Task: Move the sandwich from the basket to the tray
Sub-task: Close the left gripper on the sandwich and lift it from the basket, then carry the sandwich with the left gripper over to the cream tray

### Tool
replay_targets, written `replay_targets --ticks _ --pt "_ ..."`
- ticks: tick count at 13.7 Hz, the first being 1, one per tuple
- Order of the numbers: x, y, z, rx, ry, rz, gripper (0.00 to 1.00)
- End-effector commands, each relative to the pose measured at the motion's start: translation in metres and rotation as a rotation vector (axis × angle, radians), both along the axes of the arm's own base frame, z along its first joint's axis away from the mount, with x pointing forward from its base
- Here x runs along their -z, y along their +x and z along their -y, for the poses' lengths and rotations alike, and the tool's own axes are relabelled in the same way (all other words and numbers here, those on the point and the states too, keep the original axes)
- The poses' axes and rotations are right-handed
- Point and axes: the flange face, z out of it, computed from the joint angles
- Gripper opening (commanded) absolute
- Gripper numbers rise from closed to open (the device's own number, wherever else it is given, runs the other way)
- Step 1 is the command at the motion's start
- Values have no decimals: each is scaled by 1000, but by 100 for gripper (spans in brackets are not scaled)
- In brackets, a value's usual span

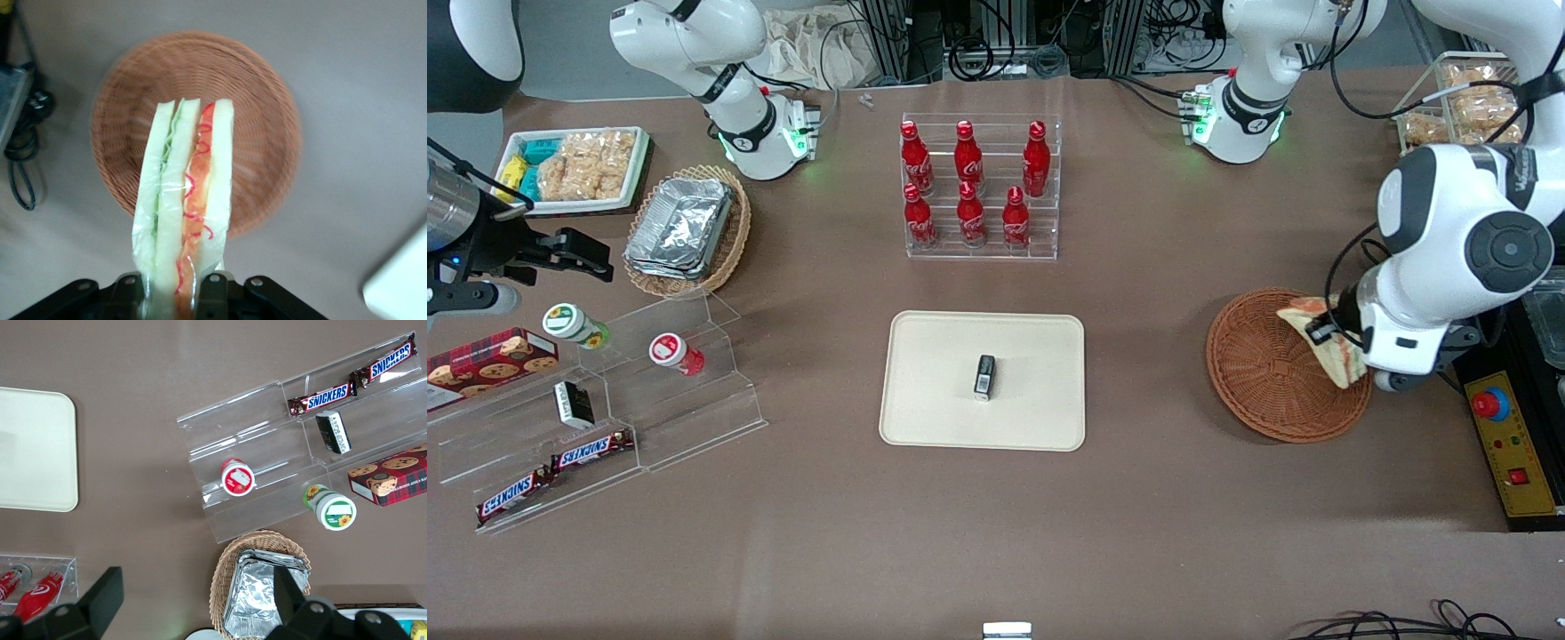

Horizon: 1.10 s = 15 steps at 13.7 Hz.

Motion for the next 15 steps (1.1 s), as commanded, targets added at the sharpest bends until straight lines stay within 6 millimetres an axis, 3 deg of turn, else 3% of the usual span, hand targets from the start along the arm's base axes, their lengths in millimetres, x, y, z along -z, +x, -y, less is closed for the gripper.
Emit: replay_targets --ticks 1,4,8,10,14,15 --pt "-17 -1 60 175 -89 -25 0" --pt "-19 -7 136 299 -147 34 0" --pt "15 -14 233 454 -198 135 0" --pt "52 -21 274 495 -176 155 0" --pt "126 -14 321 512 -160 173 0" --pt "141 -8 324 512 -155 178 0"
